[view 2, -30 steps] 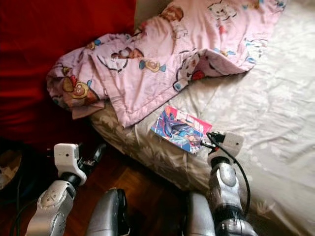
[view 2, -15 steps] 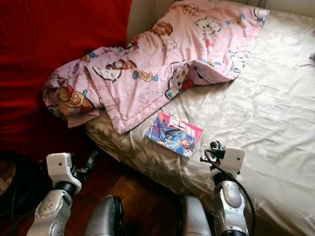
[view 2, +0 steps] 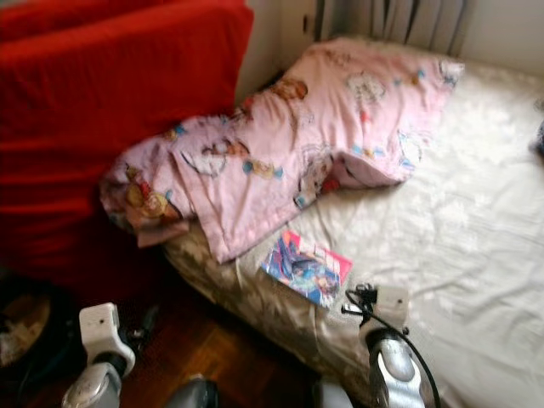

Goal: Clean up the room

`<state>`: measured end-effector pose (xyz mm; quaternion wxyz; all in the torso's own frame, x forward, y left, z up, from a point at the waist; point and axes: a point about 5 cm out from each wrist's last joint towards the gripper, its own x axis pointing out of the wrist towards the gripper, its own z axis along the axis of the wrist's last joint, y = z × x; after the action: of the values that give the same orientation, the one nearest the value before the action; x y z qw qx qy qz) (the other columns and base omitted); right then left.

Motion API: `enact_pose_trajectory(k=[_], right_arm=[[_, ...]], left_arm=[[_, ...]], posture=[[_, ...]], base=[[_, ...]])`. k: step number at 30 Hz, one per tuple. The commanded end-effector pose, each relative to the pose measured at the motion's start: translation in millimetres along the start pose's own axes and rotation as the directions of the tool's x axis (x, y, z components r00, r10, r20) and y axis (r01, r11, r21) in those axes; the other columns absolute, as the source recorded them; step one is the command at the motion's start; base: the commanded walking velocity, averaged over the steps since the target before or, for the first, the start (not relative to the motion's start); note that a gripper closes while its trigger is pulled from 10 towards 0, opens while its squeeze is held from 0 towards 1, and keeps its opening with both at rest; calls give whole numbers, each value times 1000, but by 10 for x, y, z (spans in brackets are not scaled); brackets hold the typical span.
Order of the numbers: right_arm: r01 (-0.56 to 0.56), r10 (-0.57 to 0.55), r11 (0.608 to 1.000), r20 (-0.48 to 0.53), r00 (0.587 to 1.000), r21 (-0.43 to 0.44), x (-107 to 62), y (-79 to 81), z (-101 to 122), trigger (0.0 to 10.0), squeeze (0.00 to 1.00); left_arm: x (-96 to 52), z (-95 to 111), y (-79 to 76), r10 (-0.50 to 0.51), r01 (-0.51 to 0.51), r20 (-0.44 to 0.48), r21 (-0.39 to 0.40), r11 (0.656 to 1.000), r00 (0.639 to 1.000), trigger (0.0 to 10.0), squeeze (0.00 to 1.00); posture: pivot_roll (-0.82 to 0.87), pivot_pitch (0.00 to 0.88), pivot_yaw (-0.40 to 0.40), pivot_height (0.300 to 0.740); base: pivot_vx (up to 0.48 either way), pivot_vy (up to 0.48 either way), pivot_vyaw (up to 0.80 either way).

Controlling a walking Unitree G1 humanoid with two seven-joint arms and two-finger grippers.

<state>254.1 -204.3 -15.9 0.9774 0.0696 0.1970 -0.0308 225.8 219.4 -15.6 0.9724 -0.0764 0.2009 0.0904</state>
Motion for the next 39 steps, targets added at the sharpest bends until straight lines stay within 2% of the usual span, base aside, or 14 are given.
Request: enact_pose_trajectory(k=[1,3,4,6,10,14,20,26,35,36,39], right_arm=[[13,-13,1000,-77,997,-4,-45,-27,-151,10000,0],[18,-18,1000,-98,995,-4,-59,-32,-196,10000,0],[45,-48,999,-179,983,-23,-106,-60,-333,10000,0],[55,-58,998,-211,976,-20,-132,-73,-394,10000,0],[89,-97,995,-345,933,-40,-266,-146,-636,10000,0],[146,-142,989,-402,905,-21,-358,-195,-762,10000,0],[154,-144,988,-429,892,-11,-422,-165,-855,10000,0],[121,-126,992,-450,884,-39,-460,-115,-920,10000,0],[110,-116,993,-464,878,-40,-483,-95,-955,10000,0],[123,-115,992,-471,875,-15,-491,-92,-967,10000,0],[129,-123,991,-476,871,-19,-491,-87,-972,10000,0]], left_arm=[[-30,-146,75,21,-20,-65,26,999,998,10000,0],[-33,-187,88,26,-24,-86,26,999,996,10000,0],[-42,-293,102,29,-22,-148,48,999,989,10000,0],[-44,-343,108,35,-23,-176,68,997,984,10000,0],[-94,-552,109,44,1,-298,149,989,954,10000,0],[-161,-694,144,60,-4,-375,150,989,925,10000,0],[-157,-701,131,57,-5,-373,139,990,926,10000,0],[-174,-755,59,43,10,-391,133,991,920,10000,0],[-187,-779,30,40,13,-394,130,991,918,10000,0],[-193,-789,24,40,13,-397,130,991,917,10000,0],[-203,-808,11,39,9,-405,117,993,914,10000,0]], posture=[[-43,31,32,740],[-47,30,34,740],[-49,40,37,740],[-49,51,35,740],[-58,90,47,740],[-71,106,53,740],[-65,127,53,740],[-68,140,51,740],[-67,152,43,740],[-66,151,43,740],[-67,151,43,740]], base=[[0,0,0],[0,0,0],[0,0,0],[0,0,0],[0,0,0],[0,0,0],[0,0,0],[0,0,0],[0,0,800],[0,0,0],[0,0,0]])
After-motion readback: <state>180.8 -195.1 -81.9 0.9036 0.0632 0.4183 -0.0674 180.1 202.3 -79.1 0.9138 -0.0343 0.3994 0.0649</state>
